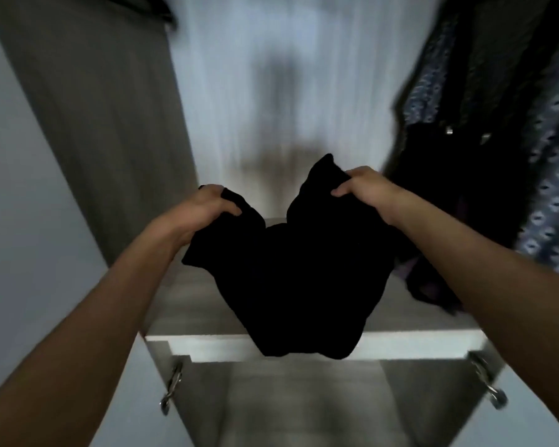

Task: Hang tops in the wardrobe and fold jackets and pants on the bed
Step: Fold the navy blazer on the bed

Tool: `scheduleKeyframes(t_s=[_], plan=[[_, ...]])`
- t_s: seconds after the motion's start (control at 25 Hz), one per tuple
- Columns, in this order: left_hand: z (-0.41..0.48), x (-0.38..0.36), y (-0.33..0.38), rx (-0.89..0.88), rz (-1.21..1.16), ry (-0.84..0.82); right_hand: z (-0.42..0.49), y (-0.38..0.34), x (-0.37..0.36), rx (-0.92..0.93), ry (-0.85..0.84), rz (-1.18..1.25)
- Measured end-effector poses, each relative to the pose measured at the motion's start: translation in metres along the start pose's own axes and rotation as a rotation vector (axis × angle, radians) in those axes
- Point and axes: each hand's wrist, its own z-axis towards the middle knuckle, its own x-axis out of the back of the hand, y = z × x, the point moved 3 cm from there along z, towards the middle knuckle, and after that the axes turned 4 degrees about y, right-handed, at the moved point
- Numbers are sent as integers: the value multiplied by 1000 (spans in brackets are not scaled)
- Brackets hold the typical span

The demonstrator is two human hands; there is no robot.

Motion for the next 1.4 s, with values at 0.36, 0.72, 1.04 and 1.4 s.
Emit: scheduleKeyframes(t_s=[0.36,0.72,1.04,1.4], plan=[[-34,-20,-95,294,-161,566,174,88,-103,-107,-473,218],[-26,-53,-126,461,-306,790,258,53,-184,90,-620,329],[-48,-138,-213,968,-239,1031,349,169,-260,334,-554,-731],[6,-145,-238,1074,-186,1160,419,178,-307,348,-368,-714]])
